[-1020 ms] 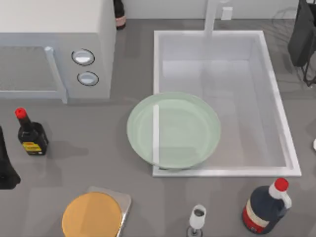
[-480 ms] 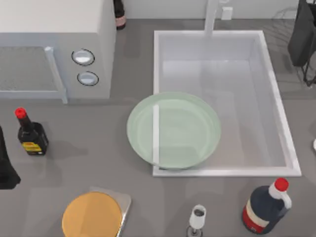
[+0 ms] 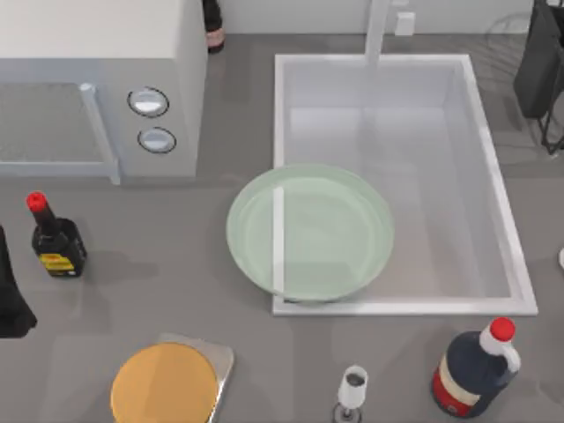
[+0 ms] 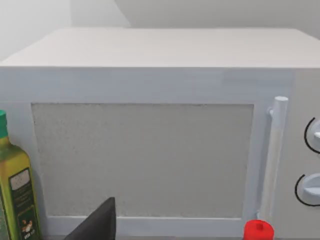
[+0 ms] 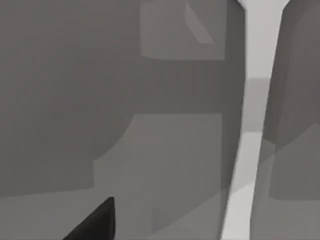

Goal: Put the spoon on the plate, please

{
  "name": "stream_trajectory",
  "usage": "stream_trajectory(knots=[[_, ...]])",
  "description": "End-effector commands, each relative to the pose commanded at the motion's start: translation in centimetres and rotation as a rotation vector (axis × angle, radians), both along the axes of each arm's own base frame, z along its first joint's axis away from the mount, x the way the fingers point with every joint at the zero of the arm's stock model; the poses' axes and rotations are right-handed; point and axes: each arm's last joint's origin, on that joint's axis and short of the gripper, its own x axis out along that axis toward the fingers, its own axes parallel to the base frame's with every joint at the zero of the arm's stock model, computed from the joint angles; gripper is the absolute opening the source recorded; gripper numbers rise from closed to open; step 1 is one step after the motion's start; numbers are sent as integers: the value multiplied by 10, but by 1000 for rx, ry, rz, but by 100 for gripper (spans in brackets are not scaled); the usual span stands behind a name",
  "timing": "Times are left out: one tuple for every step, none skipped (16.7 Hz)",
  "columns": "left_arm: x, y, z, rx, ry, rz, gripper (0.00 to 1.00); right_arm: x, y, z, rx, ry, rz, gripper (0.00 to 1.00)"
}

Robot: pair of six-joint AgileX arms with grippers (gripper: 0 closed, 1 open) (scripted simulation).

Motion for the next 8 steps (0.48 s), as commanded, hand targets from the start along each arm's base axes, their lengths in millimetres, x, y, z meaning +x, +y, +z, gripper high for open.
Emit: stream_trajectory(knots=[[0,0,0,0,0,0,100,-1,0,-11,0,-1,0,100],[0,0,0,0,0,0,100,-2,0,-20,0,1,0,100],[0,0,0,0,0,0,100,-4,0,-28,1,5,0,100],[0,0,0,0,0,0,100,-5,1,-32,2,8,0,100],[0,0,0,0,0,0,100,-5,1,-34,2,9,0,100],[0,0,0,0,0,0,100,-5,1,-34,2,9,0,100],[0,0,0,0,0,0,100,-5,1,-34,2,9,0,100],[0,0,0,0,0,0,100,-5,1,-34,2,9,0,100]])
